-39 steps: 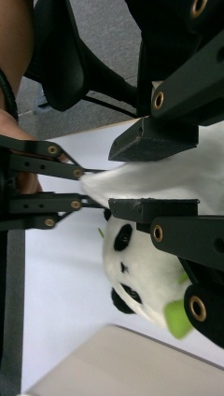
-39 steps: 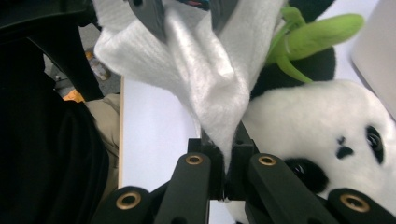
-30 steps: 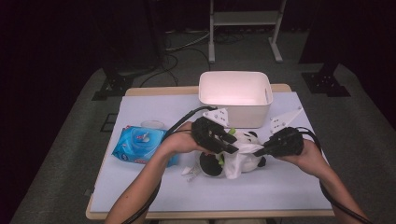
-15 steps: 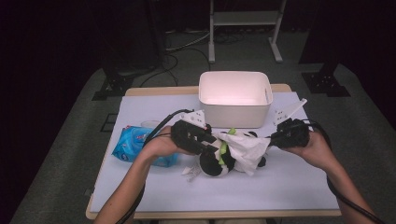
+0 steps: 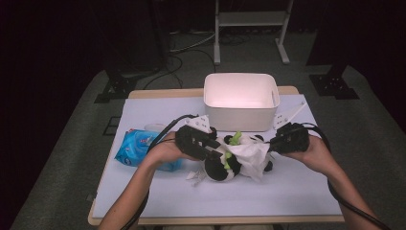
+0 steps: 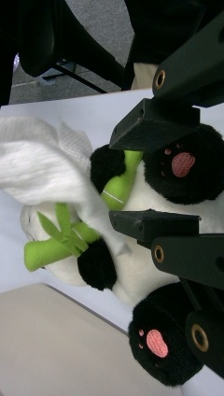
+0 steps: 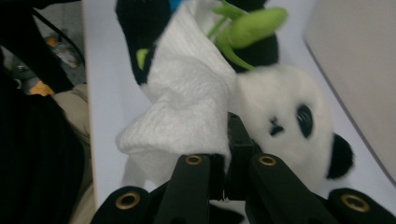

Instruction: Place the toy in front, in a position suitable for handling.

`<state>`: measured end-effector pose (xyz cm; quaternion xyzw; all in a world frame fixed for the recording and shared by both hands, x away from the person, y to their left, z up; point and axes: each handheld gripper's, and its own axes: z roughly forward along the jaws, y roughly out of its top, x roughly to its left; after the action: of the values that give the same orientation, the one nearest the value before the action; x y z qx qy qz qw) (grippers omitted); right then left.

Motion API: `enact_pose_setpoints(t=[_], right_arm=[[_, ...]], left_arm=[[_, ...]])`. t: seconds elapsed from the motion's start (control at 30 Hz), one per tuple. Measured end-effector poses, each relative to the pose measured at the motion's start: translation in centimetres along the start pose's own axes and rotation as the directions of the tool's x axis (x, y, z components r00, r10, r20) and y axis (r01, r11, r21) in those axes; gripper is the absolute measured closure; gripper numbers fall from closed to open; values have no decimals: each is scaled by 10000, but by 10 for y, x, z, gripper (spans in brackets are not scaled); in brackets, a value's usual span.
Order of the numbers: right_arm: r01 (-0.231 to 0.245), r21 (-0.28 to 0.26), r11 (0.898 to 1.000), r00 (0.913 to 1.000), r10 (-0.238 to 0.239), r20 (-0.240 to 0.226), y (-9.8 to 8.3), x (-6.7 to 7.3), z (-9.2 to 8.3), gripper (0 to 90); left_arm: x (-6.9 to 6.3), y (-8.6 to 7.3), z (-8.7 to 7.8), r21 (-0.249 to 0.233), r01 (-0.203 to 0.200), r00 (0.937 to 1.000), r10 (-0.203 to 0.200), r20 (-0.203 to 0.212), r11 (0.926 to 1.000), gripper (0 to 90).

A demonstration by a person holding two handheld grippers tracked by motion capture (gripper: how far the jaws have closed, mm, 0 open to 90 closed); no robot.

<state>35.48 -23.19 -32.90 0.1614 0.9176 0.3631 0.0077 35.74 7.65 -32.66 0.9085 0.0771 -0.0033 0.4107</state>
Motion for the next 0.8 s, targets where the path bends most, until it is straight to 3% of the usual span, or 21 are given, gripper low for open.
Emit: enact_pose_setpoints(t=[0.2, 0.27, 0.3, 0.4, 0.5, 0.8], right_arm=[[424, -127, 9990, 9959, -432, -800, 16, 11, 20, 830], [492, -115, 9987, 9955, -500, -810, 18, 11, 22, 822], [577, -47, 9983, 9936, -579, -970, 22, 14, 29, 765], [623, 11, 9981, 9932, -619, -988, 26, 16, 34, 719], [736, -31, 9973, 9933, -735, -896, 33, 18, 42, 616], [901, 218, 9957, 9904, -873, -1070, 45, 22, 62, 578]], left_arm=[[0, 0, 0, 116, -31, 10000, 31, 0, 9999, 581], [0, -1, 0, 111, 7, 10000, -7, -1, 9999, 578], [0, -2, -1, 137, 6, 10000, -6, -11, 9999, 576], [0, -4, -2, 108, 76, 10000, -76, -44, 9999, 573], [1, -7, -4, 187, 111, 9999, -110, -58, 9998, 573], [1, -13, -4, 233, 159, 9999, -157, -63, 9996, 536]])
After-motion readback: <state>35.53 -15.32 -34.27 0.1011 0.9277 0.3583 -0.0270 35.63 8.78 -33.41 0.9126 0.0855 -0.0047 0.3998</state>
